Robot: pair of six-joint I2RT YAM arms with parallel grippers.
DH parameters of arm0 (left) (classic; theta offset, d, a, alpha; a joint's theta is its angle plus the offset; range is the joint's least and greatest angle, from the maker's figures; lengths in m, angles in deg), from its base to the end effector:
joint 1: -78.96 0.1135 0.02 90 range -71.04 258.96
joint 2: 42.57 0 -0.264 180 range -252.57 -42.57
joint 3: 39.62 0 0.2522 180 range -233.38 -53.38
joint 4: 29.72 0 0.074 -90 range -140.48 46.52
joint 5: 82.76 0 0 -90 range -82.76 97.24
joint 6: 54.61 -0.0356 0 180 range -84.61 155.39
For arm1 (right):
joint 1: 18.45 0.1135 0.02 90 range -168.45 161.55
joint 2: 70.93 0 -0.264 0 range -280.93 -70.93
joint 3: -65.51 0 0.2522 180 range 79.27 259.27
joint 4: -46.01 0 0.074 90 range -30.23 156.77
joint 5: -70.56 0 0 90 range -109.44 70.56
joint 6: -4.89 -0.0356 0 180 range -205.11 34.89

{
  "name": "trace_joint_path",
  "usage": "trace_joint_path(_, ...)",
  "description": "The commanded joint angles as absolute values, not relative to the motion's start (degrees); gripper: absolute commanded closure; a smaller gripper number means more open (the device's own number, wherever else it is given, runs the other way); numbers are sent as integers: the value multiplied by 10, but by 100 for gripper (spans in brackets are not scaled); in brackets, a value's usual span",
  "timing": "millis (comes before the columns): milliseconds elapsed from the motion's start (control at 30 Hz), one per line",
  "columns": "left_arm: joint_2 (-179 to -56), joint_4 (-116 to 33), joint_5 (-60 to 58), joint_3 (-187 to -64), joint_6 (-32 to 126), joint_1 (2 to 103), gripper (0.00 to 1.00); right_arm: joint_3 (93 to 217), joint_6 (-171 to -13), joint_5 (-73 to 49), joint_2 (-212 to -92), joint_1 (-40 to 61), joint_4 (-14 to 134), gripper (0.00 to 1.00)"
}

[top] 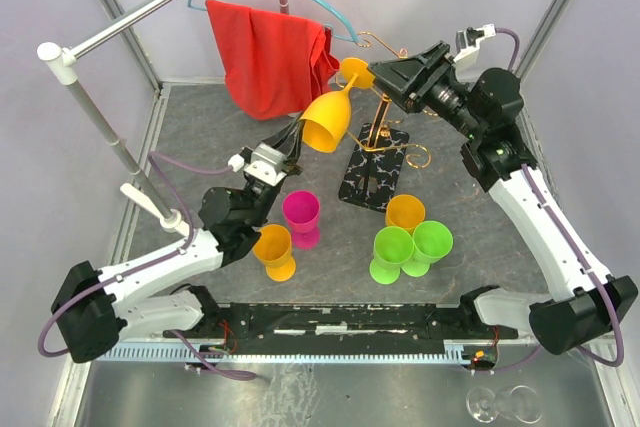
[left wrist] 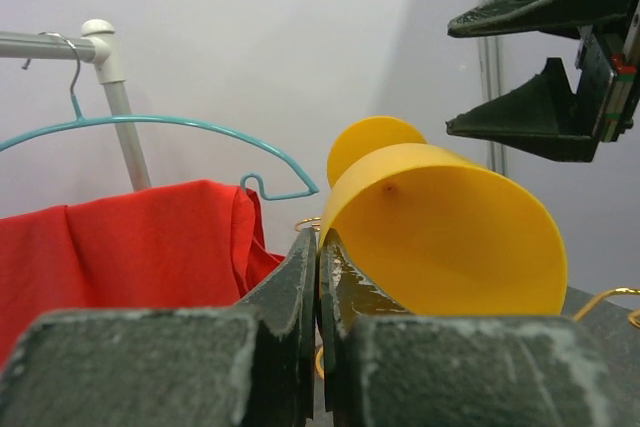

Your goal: Place the wine glass upside down on the wine glass rack

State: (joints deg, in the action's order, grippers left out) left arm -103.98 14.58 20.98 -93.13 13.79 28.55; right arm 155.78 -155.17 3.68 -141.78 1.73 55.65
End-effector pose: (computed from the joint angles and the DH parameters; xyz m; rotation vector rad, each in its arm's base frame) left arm 0.1536 -0.1725 0.3751 0.3695 0.8881 -0.3516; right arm 0.2546 0.1085 0.4649 0.3163 1.5840 1.5469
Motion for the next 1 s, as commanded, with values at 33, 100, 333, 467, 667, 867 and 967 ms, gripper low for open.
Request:
trace_joint_path(33, -1053, 266, 256, -928, 80, 272, 97, 1548, -1558, 22, -1415, 28, 539, 32)
trace_joint_path(100, -1058, 276, 258, -928, 72, 270, 97, 1541, -1556, 21, -1415, 31, 545, 33)
trace_joint_path(333, -1067, 291, 245, -928, 66, 264, 97, 1535, -1566, 28, -1442, 45, 518, 33)
trace_joint_path(467, -1072, 292, 242, -929, 68, 261, 97, 1558, -1568, 32, -1470, 62, 501, 34)
trace_joint_path(667, -1077, 293, 239, -930, 70, 257, 97, 1576, -1572, 32, -1498, 87, 485, 34)
trace_joint_path(867, -1089, 308, 242, -927, 72, 256, 97, 1573, -1577, 32, -1505, 99, 471, 36)
trace_joint_path(967, -1096, 317, 244, -927, 72, 256, 97, 1573, -1577, 32, -1506, 102, 471, 40)
